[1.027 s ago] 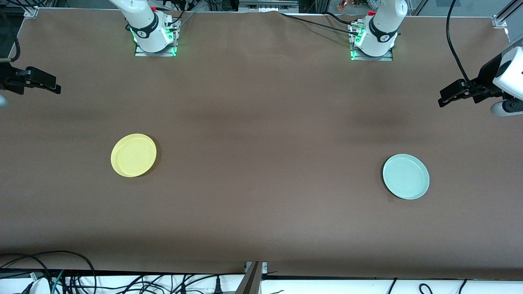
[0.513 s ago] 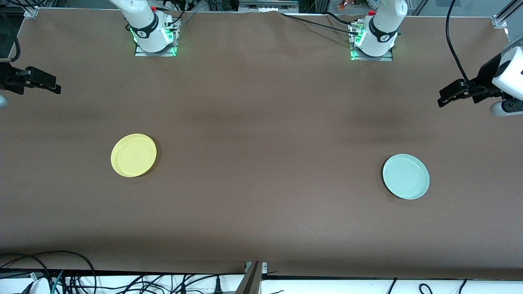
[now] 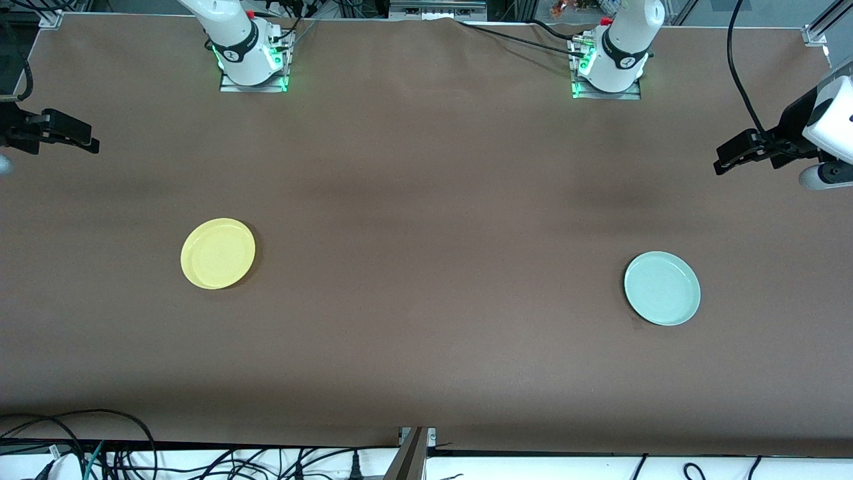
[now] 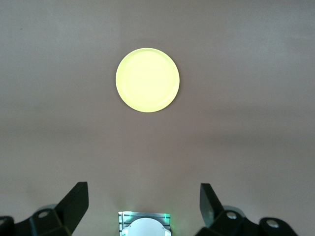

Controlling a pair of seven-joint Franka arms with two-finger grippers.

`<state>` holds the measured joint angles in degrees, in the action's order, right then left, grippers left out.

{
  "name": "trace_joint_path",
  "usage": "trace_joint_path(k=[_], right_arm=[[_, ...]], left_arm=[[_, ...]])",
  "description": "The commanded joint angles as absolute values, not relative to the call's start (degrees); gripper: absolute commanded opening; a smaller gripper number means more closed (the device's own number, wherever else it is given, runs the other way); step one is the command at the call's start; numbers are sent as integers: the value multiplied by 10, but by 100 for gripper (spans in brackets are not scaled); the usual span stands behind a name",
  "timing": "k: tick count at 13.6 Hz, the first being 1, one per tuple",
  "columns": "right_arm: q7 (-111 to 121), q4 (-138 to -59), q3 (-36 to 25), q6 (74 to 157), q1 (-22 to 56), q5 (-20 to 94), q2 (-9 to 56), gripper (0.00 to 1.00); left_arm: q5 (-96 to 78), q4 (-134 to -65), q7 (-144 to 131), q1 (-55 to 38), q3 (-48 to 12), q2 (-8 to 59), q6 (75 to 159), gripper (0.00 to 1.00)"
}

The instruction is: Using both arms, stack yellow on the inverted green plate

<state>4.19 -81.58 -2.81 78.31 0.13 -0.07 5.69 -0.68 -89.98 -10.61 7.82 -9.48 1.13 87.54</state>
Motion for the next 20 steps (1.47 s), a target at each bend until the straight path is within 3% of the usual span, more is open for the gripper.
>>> trace_joint_path(k=[1, 20], right_arm=[[34, -803, -26, 780, -4, 9, 62, 100], [34, -803, -26, 780, -4, 9, 62, 100]], left_arm=[[-16, -882, -97, 76, -94, 18, 862, 100], [-24, -881, -97, 78, -94, 33, 881, 100]])
